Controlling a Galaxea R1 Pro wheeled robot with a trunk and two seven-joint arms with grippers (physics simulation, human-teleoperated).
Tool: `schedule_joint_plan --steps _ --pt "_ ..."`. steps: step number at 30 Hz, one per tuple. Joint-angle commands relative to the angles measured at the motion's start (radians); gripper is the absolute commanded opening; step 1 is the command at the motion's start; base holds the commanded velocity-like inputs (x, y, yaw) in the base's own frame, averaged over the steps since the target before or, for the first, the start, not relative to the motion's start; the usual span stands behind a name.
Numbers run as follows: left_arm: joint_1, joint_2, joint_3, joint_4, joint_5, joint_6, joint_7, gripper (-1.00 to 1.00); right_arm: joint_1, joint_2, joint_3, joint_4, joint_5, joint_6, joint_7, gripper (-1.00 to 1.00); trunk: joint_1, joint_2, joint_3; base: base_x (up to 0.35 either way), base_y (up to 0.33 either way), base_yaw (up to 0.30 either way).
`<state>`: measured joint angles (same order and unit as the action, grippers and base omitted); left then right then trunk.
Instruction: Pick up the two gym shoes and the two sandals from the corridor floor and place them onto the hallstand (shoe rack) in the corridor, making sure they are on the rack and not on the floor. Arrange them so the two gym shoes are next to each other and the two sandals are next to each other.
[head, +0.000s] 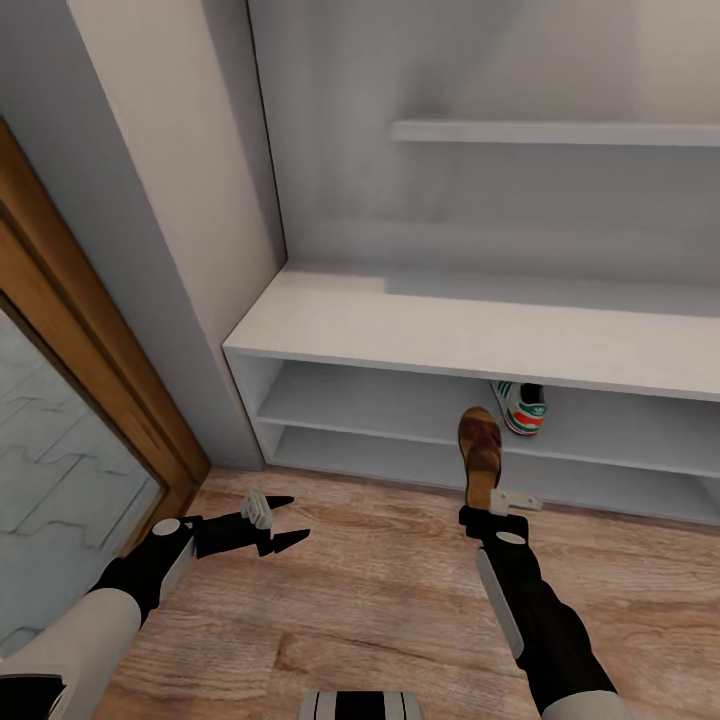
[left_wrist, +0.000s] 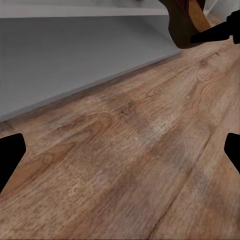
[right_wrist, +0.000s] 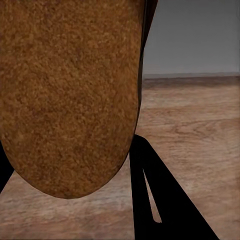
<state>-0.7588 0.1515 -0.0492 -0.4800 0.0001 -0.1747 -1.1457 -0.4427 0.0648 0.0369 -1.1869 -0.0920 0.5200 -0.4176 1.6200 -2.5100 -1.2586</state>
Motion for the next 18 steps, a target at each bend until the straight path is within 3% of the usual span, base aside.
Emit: schedule_joint_plan --steps 1,13,18 --pt "0.000 0.001 -0.005 0.000 0.000 -0.010 0.001 1.00 -0.001 0.000 0.002 -0.001 -0.012 0.002 -0.011 -1.00 0.000 0.000 -0.001 0.069 0.000 0.000" --pt "0.000 0.000 -0.005 0.000 0.000 -0.010 0.001 1.00 0.000 0.000 0.003 0.000 -0.012 0.003 -0.012 -1.00 0.000 0.000 -0.001 0.285 0.000 0.000" --pt "0.000 0.000 -0.005 0.000 0.000 -0.009 0.001 1.00 -0.001 0.000 0.002 0.000 -0.012 0.003 -0.012 -1.00 0.000 0.000 -0.001 0.092 0.000 0.000"
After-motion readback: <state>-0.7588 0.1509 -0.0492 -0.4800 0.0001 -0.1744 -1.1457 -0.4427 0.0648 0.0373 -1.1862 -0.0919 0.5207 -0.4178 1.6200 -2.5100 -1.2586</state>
